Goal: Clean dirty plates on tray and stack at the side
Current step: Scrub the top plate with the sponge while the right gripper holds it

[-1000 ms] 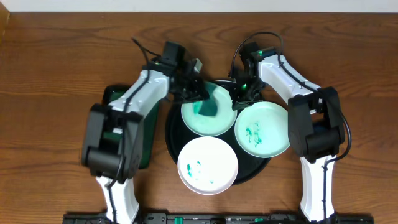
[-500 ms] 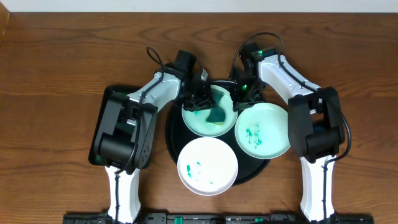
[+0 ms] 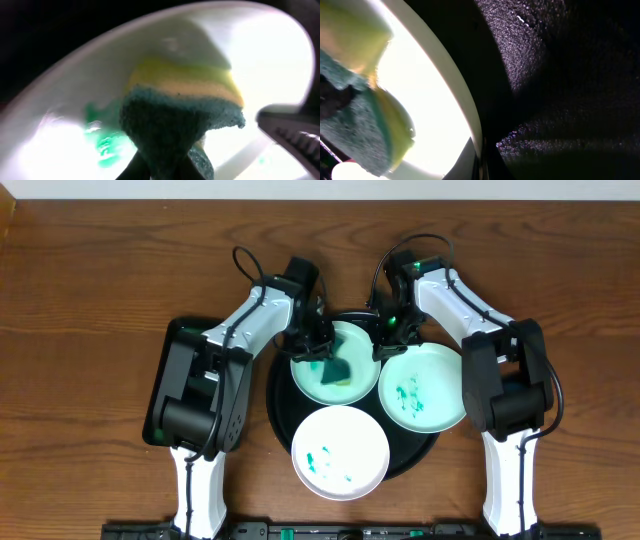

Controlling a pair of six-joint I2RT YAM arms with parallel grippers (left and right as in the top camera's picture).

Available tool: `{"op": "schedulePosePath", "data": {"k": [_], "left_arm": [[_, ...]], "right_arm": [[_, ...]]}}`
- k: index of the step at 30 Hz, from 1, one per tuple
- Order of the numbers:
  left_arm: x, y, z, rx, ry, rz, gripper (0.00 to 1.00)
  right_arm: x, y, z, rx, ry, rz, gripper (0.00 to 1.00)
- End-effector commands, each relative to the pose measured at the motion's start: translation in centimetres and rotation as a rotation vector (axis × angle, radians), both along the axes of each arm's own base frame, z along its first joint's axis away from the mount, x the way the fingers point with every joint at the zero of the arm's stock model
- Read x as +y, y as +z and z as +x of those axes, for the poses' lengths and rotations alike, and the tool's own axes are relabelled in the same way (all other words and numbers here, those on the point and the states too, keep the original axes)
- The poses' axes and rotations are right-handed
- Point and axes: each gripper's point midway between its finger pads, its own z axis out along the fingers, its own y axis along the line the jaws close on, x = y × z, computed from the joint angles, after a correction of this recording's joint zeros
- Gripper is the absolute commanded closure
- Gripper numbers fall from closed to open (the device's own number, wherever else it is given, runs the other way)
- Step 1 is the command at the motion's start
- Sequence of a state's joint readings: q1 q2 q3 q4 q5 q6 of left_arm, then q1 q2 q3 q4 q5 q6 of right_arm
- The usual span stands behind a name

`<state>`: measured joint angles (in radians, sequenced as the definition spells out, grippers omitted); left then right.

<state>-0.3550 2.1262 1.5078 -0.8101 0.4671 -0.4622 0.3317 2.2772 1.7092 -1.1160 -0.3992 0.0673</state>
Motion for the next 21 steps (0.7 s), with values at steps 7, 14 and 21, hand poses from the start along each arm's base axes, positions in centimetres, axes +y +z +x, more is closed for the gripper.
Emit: {"op": "schedulePosePath", "data": {"k": [7,14,21], "left_arm": [[6.5,1.3,3.7,-0.147,-0.07,0.374,0.93],[3.9,2.0,4.8,-0.193,-0.102,0.238,0.92],[-0.1,2.6,4.4,-0.203,-0.14,0.08,0.92]], "right_arm": [[-2.0,-2.0,-0.7,0.043,-0.001,-0.092,0.99],[-2.0,-2.0,-0.7,0.043,0.0,-0.092,0.99],[-2.0,-2.0,-0.8,0.045,-0.001,-0.093,0.99]]}}
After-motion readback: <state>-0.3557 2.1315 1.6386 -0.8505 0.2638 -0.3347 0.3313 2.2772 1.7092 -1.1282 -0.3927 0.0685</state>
